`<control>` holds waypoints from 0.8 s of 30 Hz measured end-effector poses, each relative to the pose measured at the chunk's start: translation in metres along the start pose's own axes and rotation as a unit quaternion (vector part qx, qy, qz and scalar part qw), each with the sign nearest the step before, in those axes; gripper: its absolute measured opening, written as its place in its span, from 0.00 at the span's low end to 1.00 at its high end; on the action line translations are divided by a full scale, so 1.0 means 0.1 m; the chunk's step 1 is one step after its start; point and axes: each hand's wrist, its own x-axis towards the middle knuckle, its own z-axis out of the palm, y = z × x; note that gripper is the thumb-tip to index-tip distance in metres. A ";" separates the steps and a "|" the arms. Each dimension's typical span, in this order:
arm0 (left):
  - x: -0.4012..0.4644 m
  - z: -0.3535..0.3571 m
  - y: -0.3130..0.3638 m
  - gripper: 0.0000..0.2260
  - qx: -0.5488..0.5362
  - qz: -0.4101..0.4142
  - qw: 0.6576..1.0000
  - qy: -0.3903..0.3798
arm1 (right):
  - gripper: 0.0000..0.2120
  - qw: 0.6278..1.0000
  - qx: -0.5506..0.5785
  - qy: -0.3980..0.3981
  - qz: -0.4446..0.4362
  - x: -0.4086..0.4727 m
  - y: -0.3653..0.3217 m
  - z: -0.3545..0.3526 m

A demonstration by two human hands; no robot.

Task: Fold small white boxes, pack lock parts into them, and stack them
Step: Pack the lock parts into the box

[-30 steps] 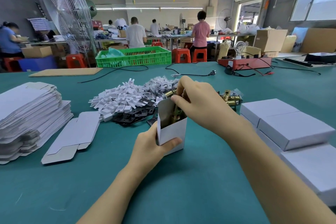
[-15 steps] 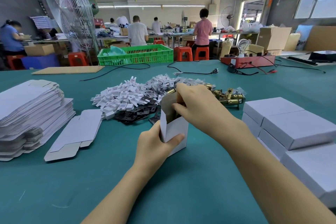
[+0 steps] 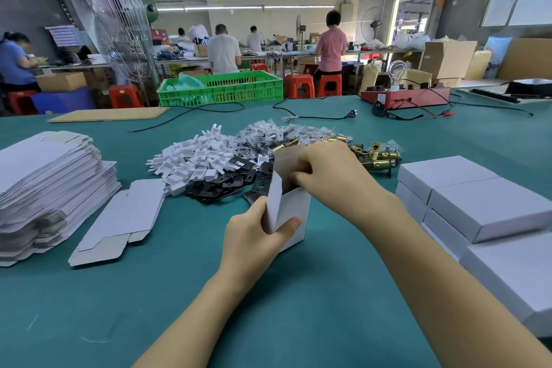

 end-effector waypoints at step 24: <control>0.10 -0.09 -0.10 0.16 -0.157 -0.081 0.979 -0.102 | 0.10 0.931 0.318 0.079 0.160 0.08 0.37 0.09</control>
